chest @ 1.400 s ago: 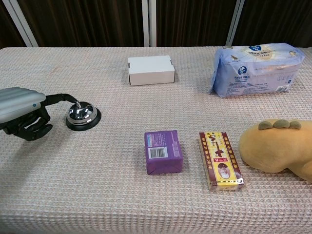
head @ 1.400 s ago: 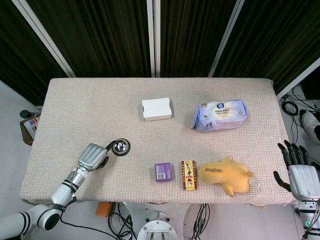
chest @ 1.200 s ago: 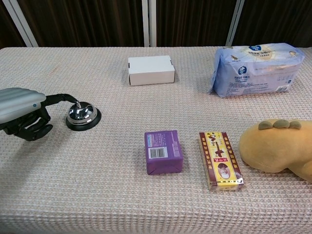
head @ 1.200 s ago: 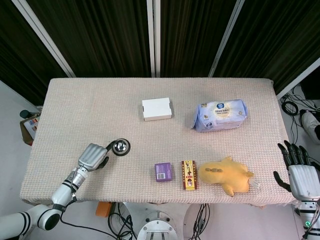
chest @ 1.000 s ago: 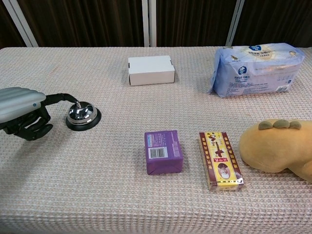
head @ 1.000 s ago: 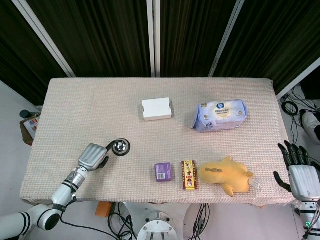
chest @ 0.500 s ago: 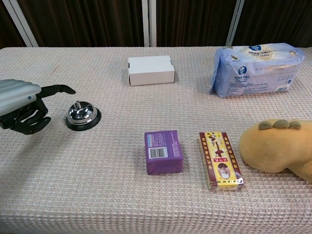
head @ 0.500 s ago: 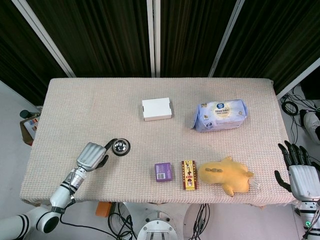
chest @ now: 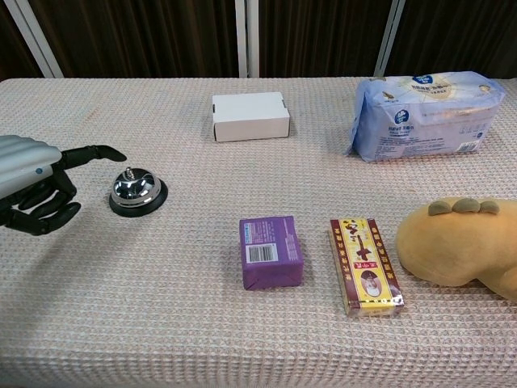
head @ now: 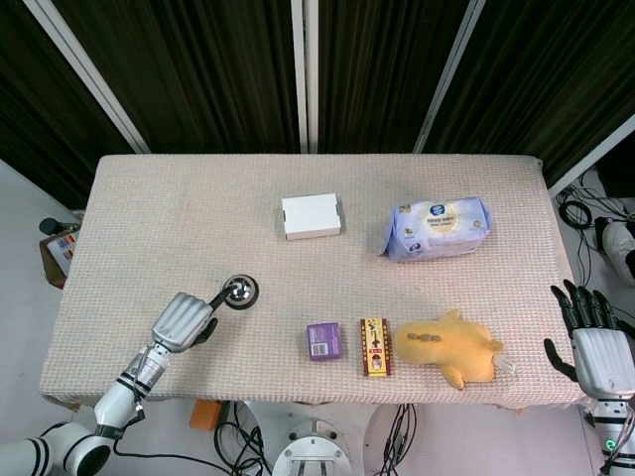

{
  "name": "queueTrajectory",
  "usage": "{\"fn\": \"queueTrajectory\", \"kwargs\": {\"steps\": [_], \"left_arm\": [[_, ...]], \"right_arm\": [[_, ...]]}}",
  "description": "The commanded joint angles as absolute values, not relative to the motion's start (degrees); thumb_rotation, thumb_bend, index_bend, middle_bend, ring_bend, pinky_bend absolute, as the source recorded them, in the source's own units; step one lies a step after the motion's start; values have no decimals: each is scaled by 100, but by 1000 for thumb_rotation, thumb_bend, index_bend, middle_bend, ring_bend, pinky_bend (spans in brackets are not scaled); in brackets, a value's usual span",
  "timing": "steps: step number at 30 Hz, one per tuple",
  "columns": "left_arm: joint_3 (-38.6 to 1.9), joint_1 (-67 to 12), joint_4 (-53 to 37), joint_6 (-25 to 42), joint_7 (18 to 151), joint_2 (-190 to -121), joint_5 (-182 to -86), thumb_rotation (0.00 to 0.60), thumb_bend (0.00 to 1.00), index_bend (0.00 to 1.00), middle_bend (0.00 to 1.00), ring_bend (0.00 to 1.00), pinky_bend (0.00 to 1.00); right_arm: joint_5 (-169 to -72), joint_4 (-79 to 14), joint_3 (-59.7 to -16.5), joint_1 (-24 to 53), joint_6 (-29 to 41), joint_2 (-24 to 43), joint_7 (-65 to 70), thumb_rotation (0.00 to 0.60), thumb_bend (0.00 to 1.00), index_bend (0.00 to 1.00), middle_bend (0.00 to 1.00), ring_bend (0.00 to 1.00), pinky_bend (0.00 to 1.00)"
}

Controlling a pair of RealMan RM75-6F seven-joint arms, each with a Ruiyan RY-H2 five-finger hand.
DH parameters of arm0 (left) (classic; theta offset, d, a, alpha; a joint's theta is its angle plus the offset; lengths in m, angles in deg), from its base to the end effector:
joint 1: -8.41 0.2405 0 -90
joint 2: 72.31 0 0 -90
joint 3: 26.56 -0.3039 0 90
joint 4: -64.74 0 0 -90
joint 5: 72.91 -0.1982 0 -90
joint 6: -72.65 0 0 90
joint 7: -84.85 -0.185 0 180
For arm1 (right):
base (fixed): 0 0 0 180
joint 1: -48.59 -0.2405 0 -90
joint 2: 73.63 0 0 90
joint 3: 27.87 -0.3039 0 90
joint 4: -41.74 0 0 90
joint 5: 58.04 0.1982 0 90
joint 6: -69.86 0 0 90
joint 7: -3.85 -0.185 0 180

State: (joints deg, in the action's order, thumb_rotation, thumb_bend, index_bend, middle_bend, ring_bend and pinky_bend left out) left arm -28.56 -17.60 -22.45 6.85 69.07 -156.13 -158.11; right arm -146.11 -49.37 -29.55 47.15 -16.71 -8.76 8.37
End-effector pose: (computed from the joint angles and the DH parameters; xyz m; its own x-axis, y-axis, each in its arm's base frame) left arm -0.2536 0.3001 -0.0009 0.5286 0.2381 0.8148 0.8069 -0.4392 -0.3951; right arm -0.3588 -0.1997 0.1859 0.4764 -0.0211 0.8790 -0.8790 0.0085 0.4767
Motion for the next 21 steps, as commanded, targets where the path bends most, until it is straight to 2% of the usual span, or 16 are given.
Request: {"fn": "queueTrajectory", "kwargs": {"steps": [1,21], "left_arm": [[-2814,-1780,-2219,731,6896,-15614,-15758,600,531,114,820,781,762],[-2746,-1862,-2032,1042,6879,-15726,-15529,600,531,115,822,781,762]], "right_arm": [[-14607,-4937,-2955,4716,-1670,-879,834,600,291,0,0,0,0],[-14560,-4906,-2968,4703,-1626,-879,806,600,290,0,0,0,0]]}}
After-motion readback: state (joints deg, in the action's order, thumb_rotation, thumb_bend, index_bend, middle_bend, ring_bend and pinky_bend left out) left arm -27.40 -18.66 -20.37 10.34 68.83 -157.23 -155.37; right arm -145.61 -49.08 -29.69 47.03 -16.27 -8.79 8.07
